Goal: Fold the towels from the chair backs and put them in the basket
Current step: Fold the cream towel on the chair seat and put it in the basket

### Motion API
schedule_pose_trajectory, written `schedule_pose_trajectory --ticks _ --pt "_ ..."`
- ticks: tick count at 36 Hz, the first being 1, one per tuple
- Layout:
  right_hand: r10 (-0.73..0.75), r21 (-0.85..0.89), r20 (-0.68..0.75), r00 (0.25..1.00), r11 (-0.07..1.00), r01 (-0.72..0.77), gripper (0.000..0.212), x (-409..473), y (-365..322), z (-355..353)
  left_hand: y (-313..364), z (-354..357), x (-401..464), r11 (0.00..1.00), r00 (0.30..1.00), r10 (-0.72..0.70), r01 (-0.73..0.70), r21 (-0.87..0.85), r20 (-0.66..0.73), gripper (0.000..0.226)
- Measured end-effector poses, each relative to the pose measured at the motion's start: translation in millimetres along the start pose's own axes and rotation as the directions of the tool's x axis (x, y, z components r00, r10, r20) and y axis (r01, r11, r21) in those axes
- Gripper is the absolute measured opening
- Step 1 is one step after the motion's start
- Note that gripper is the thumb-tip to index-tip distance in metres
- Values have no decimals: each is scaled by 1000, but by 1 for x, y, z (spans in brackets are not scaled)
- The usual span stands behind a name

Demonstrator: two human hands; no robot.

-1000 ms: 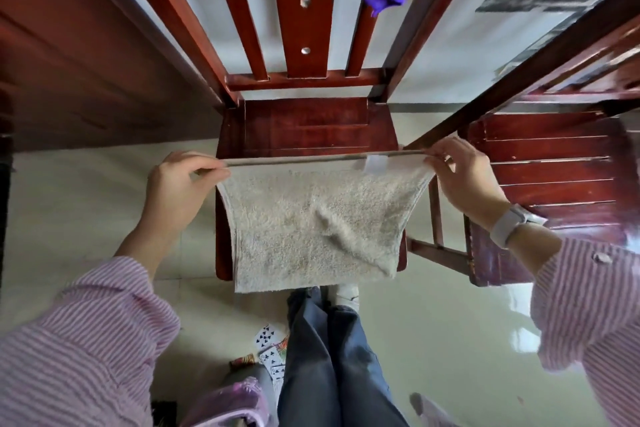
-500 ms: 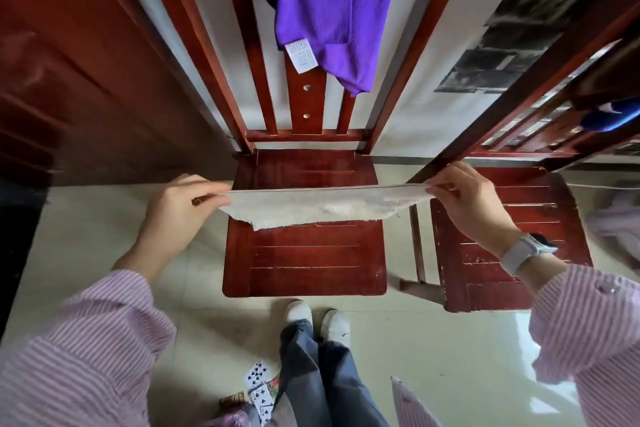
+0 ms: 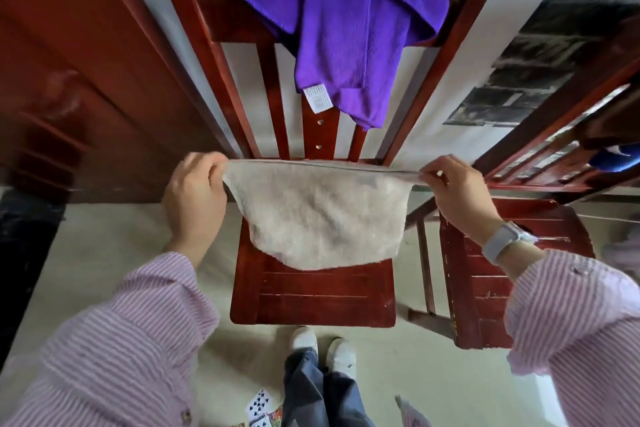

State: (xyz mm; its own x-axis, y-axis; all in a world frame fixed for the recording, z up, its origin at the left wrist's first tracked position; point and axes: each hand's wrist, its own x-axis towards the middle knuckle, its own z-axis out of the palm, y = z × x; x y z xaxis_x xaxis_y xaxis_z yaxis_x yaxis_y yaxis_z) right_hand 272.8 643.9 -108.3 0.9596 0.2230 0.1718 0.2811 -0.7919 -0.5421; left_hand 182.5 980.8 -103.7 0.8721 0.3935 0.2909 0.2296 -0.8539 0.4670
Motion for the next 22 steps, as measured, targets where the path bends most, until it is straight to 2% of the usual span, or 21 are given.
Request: schedule_pose_trajectory --ticks 3,6,13,18,22 --pt "9 1 -27 1000 1000 -9 8 16 -5 1 2 6 11 1000 1000 -13 13 -3 -3 17" --pt "-41 19 -60 997 999 42 8 26 -9 0 -5 10 17 1000 1000 -15 15 -23 -10 18" --pt "-89 29 -130 987 995 94 5 21 -10 2 -19 6 16 993 997 62 -66 -94 -48 14" --pt "-126 19 -99 987 992 129 5 -15 0 6 -31 3 -16 989 993 117 -119 -83 -26 13" --pt "-159 13 1 987 987 159 19 -62 15 20 -47 11 -62 990 989 134 -132 -42 65 14"
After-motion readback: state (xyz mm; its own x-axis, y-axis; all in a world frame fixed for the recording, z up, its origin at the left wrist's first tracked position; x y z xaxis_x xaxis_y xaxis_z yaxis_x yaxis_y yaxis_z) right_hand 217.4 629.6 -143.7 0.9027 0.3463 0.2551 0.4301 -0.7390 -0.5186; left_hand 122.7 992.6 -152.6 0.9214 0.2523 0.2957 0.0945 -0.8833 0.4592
